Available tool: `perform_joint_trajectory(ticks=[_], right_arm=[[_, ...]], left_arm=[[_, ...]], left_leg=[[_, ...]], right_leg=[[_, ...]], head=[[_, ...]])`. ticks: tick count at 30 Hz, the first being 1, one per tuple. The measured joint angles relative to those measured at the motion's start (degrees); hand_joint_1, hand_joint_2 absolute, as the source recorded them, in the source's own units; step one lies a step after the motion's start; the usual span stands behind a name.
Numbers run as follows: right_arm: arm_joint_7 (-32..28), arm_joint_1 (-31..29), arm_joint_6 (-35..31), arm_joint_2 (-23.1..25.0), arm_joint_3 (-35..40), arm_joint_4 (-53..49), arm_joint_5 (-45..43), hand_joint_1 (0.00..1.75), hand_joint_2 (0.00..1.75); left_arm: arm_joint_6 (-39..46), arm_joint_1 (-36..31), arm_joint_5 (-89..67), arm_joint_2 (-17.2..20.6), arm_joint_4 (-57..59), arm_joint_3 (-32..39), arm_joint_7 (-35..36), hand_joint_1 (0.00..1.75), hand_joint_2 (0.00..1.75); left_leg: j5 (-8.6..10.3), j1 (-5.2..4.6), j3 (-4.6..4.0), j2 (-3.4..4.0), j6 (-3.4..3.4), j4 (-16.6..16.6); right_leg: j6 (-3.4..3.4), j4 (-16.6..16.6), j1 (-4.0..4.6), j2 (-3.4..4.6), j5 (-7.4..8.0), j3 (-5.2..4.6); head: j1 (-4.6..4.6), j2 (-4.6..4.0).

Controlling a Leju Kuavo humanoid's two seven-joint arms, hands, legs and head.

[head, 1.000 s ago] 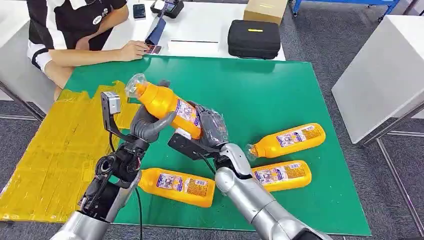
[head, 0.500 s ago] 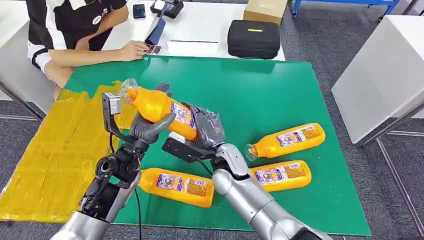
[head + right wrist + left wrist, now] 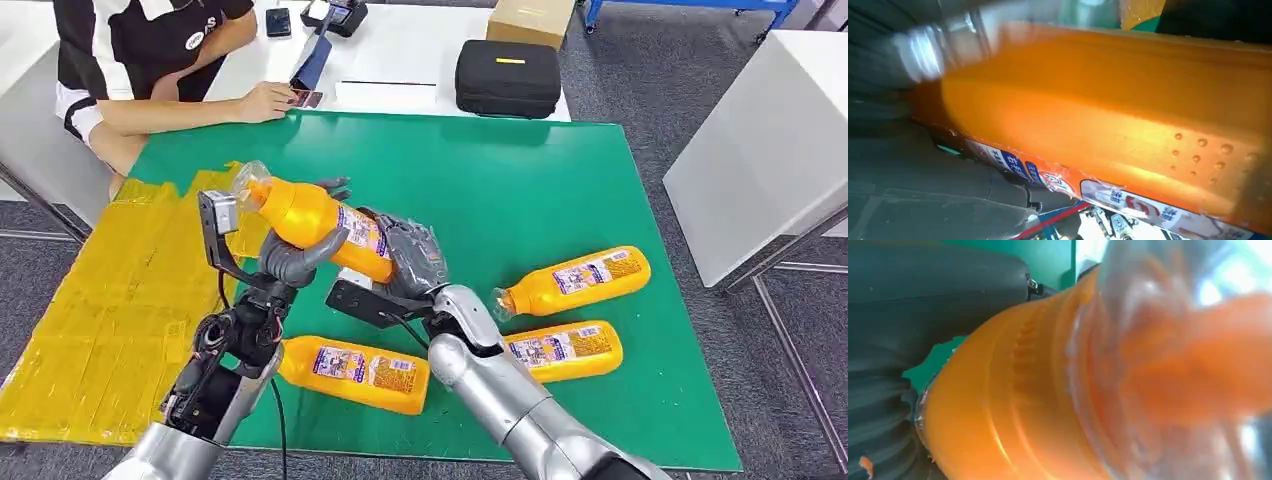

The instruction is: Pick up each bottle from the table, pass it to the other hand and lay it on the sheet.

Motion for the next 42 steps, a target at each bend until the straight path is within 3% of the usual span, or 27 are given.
perform_joint_trajectory(ticks=[7, 9, 10, 11, 17, 24, 32, 38, 42], right_arm=[[0.1, -0.1, 0.4, 0.0, 0.0, 0.0, -0.2, 1.75, 1.75], [0.1, -0.1, 0.4, 0.0, 0.0, -0.2, -0.2, 1.71, 1.75], [0.1, -0.2, 0.4, -0.1, 0.0, -0.2, -0.3, 1.59, 1.75], [0.2, -0.1, 0.3, -0.1, 0.0, -0.3, -0.3, 0.0, 1.75], [-0.5, 0.7, -0.9, -0.1, 0.0, -1.2, -1.5, 0.0, 1.75], [-8.3, 4.0, -2.0, -0.2, -1.8, -6.8, -15.0, 0.0, 1.75], [-10.6, 7.8, -6.3, -1.0, -2.7, -16.3, -23.0, 0.0, 1.75], [-10.4, 11.6, -6.7, -1.7, -2.4, -24.1, -24.1, 0.0, 1.75], [-10.0, 12.9, -6.7, -2.3, -1.6, -27.3, -23.1, 0.0, 1.75]], left_arm=[[3.4, 0.0, -1.5, -0.7, -0.1, 0.0, -1.3, 1.75, 1.75], [4.2, 0.1, -2.1, -0.9, -0.4, 0.0, -1.7, 1.75, 1.75], [4.6, 0.1, -2.5, -1.0, -0.4, -0.1, -1.9, 1.75, 1.75], [4.9, 0.1, -2.8, -1.0, -0.5, -0.1, -2.0, 1.75, 1.75], [8.8, -0.1, -6.1, -1.3, -0.9, -0.4, -3.1, 1.75, 1.75], [22.5, -1.5, -21.1, -0.8, -1.8, -1.4, -7.1, 1.75, 1.75], [33.9, -3.2, -39.1, 0.8, -1.3, -1.8, -8.3, 1.75, 1.75], [41.3, -6.3, -59.5, 3.7, 5.3, -1.6, -3.8, 1.75, 1.75], [43.2, -8.6, -73.4, 5.4, 11.5, -1.2, 3.9, 1.75, 1.75]], left_leg=[[0.0, 0.0, 0.0, 0.0, 0.0, 0.0], [0.0, 0.0, 0.0, 0.0, 0.0, 0.0], [0.0, 0.0, 0.0, 0.0, 0.0, 0.0], [0.0, 0.0, 0.0, 0.0, 0.0, 0.0], [0.0, 0.0, 0.0, 0.0, 0.0, 0.0], [0.0, 0.01, -0.02, 0.0, 0.0, 0.0], [0.01, 0.0, -0.04, 0.0, 0.01, 0.0], [0.01, 0.01, -0.03, 0.05, 0.0, 0.0], [0.02, 0.02, -0.03, 0.03, 0.01, 0.0]], right_leg=[[0.0, 0.0, 0.0, 0.0, 0.0, 0.0], [0.0, 0.0, 0.0, 0.0, 0.0, 0.0], [0.0, 0.0, 0.0, 0.0, 0.0, 0.0], [0.0, 0.0, 0.0, 0.0, 0.0, 0.0], [0.0, 0.0, 0.0, 0.0, 0.0, -0.01], [-0.01, 0.0, 0.01, -0.02, -0.01, -0.03], [0.0, 0.0, 0.0, -0.03, 0.0, -0.04], [-0.01, 0.0, 0.01, 0.01, 0.0, -0.07], [-0.01, 0.0, 0.0, 0.01, 0.0, -0.06]], head=[[-0.02, 0.0], [-0.02, 0.0], [-0.02, 0.0], [-0.04, 0.0], [-0.04, 0.0], [0.0, 0.0], [-0.02, 0.0], [-0.04, 0.0], [-0.02, 0.0]])
